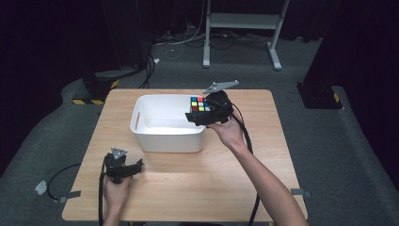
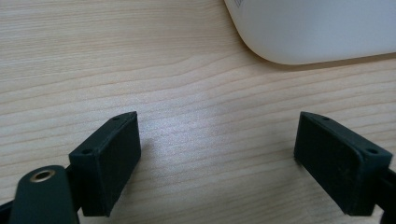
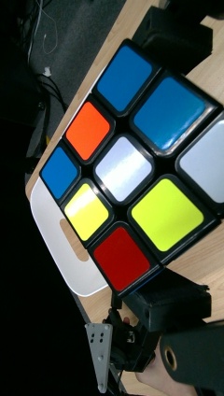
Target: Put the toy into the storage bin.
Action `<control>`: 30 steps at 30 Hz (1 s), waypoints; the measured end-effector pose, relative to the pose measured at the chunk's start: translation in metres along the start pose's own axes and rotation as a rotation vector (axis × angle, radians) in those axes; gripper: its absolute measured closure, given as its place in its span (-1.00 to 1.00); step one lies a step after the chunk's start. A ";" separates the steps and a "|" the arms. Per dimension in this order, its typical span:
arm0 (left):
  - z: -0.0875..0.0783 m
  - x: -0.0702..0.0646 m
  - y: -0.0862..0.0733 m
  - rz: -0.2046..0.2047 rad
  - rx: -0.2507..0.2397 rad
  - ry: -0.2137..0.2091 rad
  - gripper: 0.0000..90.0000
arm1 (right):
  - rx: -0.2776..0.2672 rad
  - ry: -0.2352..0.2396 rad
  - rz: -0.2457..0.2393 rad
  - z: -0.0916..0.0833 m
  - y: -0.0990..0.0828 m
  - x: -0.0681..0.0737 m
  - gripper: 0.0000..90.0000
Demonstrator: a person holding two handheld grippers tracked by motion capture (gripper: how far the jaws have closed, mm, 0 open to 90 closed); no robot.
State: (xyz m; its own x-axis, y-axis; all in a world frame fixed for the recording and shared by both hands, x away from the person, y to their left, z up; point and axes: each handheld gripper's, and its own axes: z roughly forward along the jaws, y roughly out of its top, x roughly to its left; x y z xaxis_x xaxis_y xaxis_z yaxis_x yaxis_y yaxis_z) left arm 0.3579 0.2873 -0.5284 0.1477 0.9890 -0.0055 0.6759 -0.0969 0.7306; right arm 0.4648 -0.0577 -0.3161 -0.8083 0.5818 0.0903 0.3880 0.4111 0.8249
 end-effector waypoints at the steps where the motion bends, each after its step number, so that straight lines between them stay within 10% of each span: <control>1: 0.000 0.000 0.000 0.000 0.000 0.000 -0.67 | 0.000 0.000 0.000 0.000 0.000 0.000 -0.69; 30: 0.000 0.000 0.000 0.000 0.000 -0.002 -0.67 | 0.008 0.009 -0.038 0.029 0.025 0.008 -0.69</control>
State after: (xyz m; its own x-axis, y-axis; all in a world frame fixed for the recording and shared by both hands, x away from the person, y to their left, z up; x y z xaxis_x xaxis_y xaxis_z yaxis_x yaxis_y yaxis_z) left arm 0.3579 0.2875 -0.5283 0.1490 0.9888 -0.0072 0.6760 -0.0965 0.7305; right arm 0.4805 -0.0223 -0.3109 -0.8267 0.5591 0.0639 0.3602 0.4385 0.8234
